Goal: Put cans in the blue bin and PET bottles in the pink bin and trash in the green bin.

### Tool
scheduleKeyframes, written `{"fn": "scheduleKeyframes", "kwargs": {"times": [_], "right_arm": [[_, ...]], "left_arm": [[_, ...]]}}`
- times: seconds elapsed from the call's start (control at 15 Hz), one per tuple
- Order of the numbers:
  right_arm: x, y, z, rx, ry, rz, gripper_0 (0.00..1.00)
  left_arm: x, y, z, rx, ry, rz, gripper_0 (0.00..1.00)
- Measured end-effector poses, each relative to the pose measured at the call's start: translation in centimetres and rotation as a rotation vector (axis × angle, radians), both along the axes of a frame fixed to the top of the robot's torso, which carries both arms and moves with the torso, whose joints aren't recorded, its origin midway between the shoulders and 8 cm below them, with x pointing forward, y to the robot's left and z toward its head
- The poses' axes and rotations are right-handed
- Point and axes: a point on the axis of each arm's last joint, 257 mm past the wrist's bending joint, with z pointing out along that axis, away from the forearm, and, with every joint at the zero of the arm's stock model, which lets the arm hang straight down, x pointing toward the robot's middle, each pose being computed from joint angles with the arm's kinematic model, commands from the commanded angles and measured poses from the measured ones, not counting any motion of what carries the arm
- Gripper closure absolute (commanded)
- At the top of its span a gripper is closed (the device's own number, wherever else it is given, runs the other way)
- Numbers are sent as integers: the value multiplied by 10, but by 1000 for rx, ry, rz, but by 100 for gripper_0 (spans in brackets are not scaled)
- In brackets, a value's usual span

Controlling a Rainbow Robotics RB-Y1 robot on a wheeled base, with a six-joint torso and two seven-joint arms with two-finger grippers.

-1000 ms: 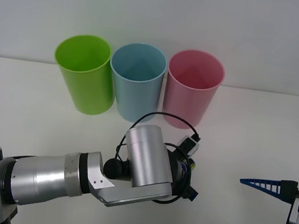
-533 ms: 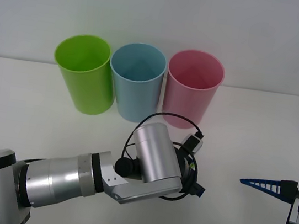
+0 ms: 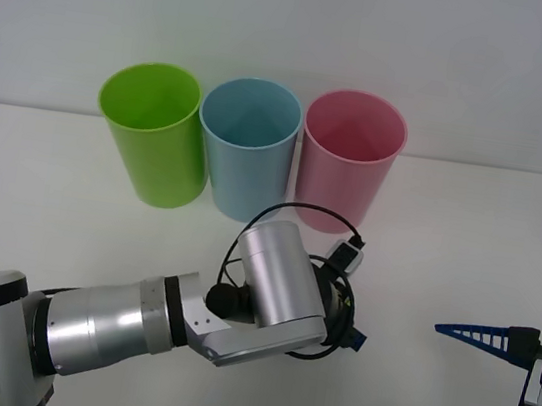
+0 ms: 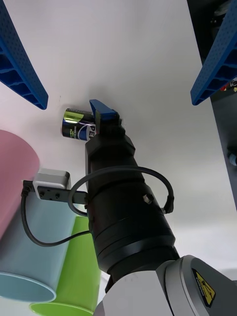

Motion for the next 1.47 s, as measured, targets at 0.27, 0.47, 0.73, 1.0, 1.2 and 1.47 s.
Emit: {"fn": "scheduleKeyframes", "kwargs": {"times": [0.27,0.47,0.73,1.0,1.2,1.47], "right_arm": [[0,0,0,0,0,0,0],[0,0,0,0,0,0,0],[0,0,0,0,0,0,0],[0,0,0,0,0,0,0],[0,0,0,0,0,0,0],[0,0,0,0,0,0,0]], "left_arm": [[6,-3,-5,-2,-2,3,8],[7,-4,-4,4,-10,-11,65],[8,-5,-2,7,-18,-22,100],[9,-7,0,17,-47,-78,100],[7,-7,9,6,-81,-123,100],[6,-7,12,-70,-113,-151,100]]}}
